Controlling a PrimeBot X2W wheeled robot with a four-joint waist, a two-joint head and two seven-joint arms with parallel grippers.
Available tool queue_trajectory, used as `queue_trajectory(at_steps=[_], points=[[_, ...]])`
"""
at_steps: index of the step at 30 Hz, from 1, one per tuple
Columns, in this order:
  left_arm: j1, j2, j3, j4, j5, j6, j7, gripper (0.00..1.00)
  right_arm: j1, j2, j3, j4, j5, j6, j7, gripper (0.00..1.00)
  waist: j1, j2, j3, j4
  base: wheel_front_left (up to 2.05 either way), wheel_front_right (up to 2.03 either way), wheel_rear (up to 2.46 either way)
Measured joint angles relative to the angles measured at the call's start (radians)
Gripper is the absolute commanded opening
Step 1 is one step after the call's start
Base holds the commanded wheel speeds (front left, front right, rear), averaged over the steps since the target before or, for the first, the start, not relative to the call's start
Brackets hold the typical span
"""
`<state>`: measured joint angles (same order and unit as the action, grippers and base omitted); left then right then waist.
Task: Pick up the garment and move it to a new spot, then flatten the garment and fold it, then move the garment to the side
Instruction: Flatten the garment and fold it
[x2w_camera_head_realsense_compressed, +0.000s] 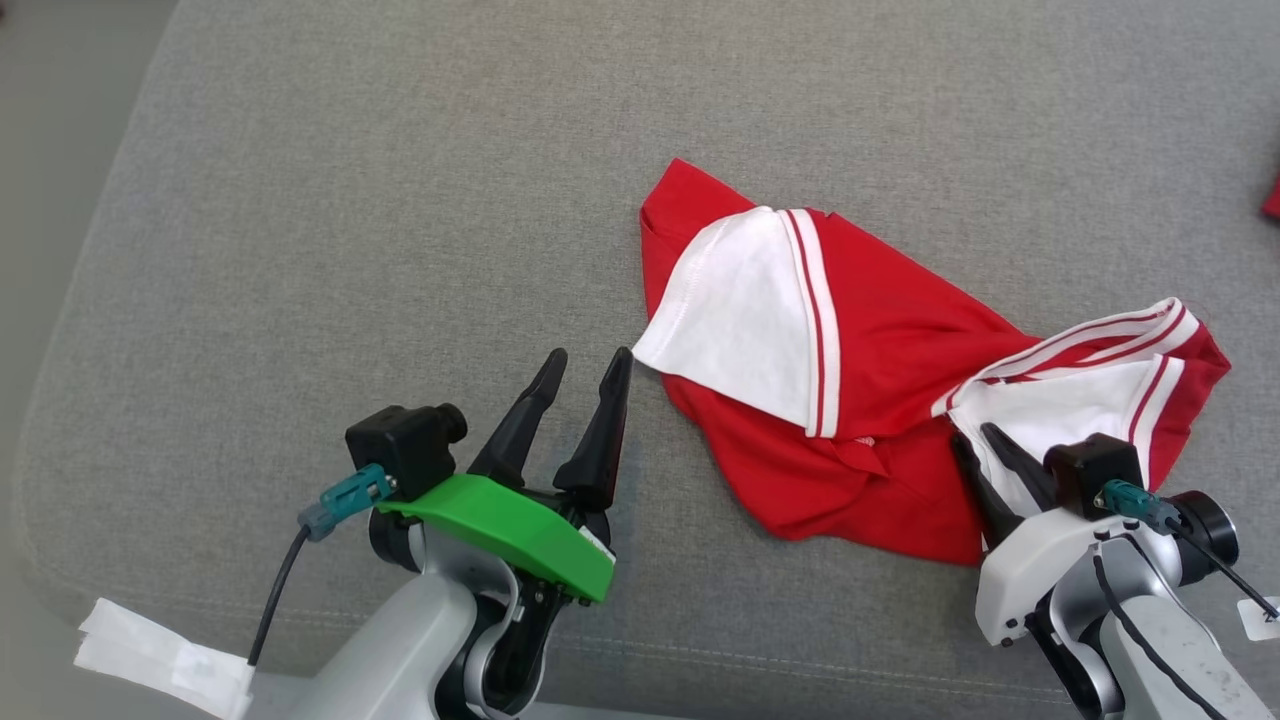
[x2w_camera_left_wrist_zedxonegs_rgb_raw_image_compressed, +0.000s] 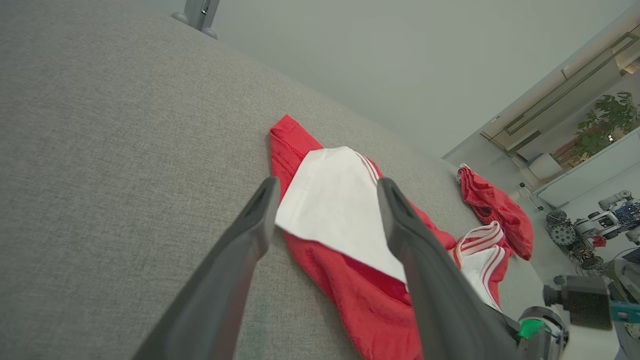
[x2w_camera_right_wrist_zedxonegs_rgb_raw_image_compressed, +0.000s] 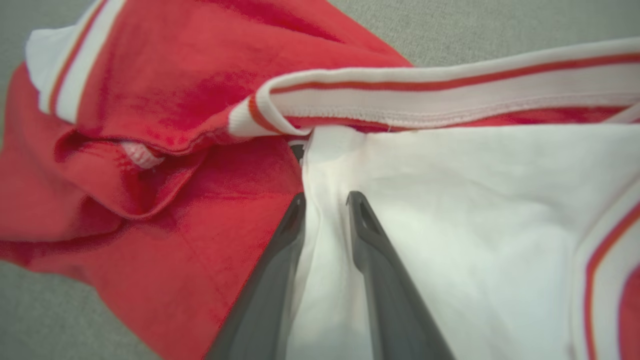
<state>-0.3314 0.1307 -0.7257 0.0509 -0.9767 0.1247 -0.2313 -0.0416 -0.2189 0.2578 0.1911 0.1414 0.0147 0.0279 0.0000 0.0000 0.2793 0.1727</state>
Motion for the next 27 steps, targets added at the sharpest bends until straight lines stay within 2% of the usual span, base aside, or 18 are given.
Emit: queue_trajectory(at_steps=[1, 2, 3, 10, 14, 20, 27], points=[[0.002, 0.003, 0.002, 0.0, 0.003, 0.0, 0.0, 1.0, 0.001, 0.0, -0.002, 0.0, 0.001, 0.0, 0.001, 0.37, 0.0, 0.0, -0.001, -0.006, 0.0, 0.0, 0.0], [0.004, 0.008, 0.008, -0.001, 0.005, 0.0, 0.0, 1.0, 0.006, 0.001, -0.003, -0.002, 0.004, -0.001, 0.001, 0.05, 0.0, 0.0, -0.001, -0.024, 0.0, 0.0, 0.0], [0.004, 0.008, 0.008, -0.002, 0.007, 0.0, 0.0, 1.0, 0.008, 0.001, -0.004, -0.002, 0.009, -0.006, 0.001, 0.0, 0.0, 0.0, -0.001, -0.03, 0.0, 0.0, 0.0], [0.004, 0.01, 0.016, -0.011, 0.015, 0.0, 0.002, 1.0, 0.01, 0.018, -0.012, -0.019, 0.03, -0.009, -0.001, 0.0, 0.0, 0.0, 0.002, -0.068, 0.0, 0.0, 0.0], [0.008, 0.018, 0.033, -0.011, 0.02, 0.0, 0.002, 1.0, 0.01, 0.026, -0.046, -0.052, 0.039, -0.033, -0.037, 0.0, 0.0, 0.0, 0.002, -0.091, 0.0, 0.0, 0.0], [0.032, 0.038, 0.051, -0.012, 0.025, 0.0, 0.006, 1.0, 0.035, 0.044, -0.141, -0.095, 0.067, -0.097, -0.1, 0.0, 0.0, 0.0, -0.001, -0.139, 0.0, 0.0, 0.0], [0.038, 0.043, 0.067, -0.03, 0.059, 0.0, 0.025, 1.0, 0.133, 0.078, -0.151, -0.073, 0.103, -0.105, -0.116, 0.0, 0.0, 0.0, 0.002, -0.209, 0.0, 0.0, 0.0]])
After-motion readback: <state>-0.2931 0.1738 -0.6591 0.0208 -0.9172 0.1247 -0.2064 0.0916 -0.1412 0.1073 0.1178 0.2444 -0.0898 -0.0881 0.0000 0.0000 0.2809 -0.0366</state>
